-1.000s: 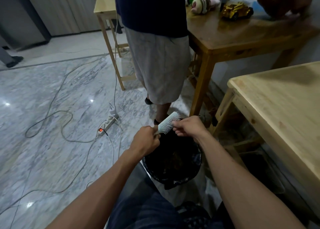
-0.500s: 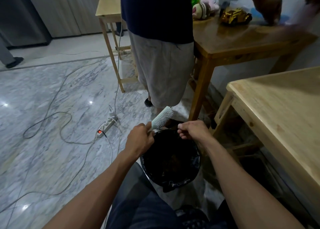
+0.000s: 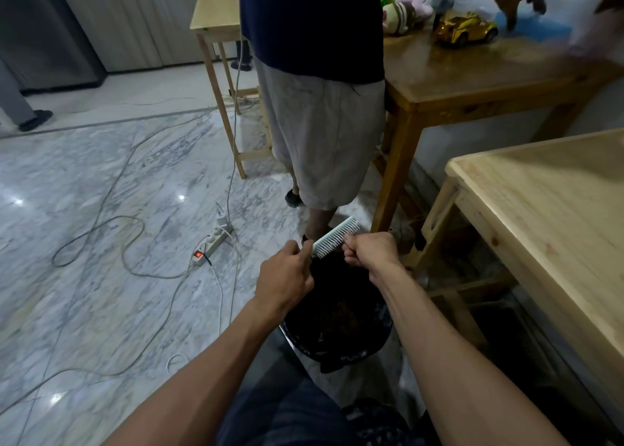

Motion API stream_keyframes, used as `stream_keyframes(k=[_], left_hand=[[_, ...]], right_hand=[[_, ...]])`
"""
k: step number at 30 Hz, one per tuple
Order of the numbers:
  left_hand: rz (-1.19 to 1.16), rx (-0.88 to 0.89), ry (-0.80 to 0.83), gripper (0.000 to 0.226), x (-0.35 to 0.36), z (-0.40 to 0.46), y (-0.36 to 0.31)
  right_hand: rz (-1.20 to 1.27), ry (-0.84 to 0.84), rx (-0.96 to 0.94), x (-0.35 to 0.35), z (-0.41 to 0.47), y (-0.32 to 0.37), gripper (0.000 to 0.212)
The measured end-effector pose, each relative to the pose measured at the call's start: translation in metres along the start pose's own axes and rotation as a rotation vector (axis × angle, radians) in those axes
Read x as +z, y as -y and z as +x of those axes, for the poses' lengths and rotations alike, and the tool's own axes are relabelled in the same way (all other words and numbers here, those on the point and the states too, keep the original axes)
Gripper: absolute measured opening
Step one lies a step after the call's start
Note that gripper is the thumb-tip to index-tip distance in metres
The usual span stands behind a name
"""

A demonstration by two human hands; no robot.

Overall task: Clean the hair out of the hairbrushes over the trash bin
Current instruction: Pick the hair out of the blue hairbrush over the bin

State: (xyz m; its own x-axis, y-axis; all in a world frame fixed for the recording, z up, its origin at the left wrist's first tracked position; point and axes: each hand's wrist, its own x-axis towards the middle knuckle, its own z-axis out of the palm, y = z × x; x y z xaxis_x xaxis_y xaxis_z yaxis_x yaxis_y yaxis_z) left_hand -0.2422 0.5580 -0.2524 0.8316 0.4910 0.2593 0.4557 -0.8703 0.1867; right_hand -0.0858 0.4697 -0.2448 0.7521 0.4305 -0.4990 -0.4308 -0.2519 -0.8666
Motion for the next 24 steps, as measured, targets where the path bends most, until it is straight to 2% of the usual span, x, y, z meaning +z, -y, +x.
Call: stream_keyframes(k=[2, 5, 7, 13, 15, 19, 21, 24], left_hand=[[-0.051, -0.079, 0.046, 0.038, -0.001, 0.001, -0.003], [-0.199, -0.264, 0.029, 0.024, 0.000, 0.008, 0.007], [-0.224, -0.310, 0.014, 0.028, 0.000, 0.011, 0.016], [-0.165, -0.182, -0.023, 0.024, -0.008, 0.014, 0.020], [-0.158, -0.169, -0.033, 0.024, -0.008, 0.014, 0.018], [-0.169, -0.166, -0.047, 0.024, -0.009, 0.012, 0.018], [-0.187, -0.171, -0.062, 0.022, -0.009, 0.012, 0.018], [-0.211, -0.180, -0.074, 0.019, -0.011, 0.011, 0.017]], right_hand=[[-0.133, -0.033, -0.048, -0.003, 0.000, -0.002, 0.023], [-0.232, -0.026, -0.073, -0.014, -0.002, -0.003, 0.020], [-0.234, -0.018, -0.082, -0.022, -0.002, -0.003, 0.019], [-0.255, 0.043, -0.071, -0.022, -0.002, -0.007, 0.032], [-0.375, 0.050, -0.060, -0.024, -0.003, -0.008, 0.036], [-0.764, 0.098, -0.093, -0.032, -0.003, -0.019, 0.046], [-0.865, 0.136, -0.085, -0.033, -0.003, -0.027, 0.043], [-1.008, 0.207, -0.106, -0.033, -0.006, -0.030, 0.016]])
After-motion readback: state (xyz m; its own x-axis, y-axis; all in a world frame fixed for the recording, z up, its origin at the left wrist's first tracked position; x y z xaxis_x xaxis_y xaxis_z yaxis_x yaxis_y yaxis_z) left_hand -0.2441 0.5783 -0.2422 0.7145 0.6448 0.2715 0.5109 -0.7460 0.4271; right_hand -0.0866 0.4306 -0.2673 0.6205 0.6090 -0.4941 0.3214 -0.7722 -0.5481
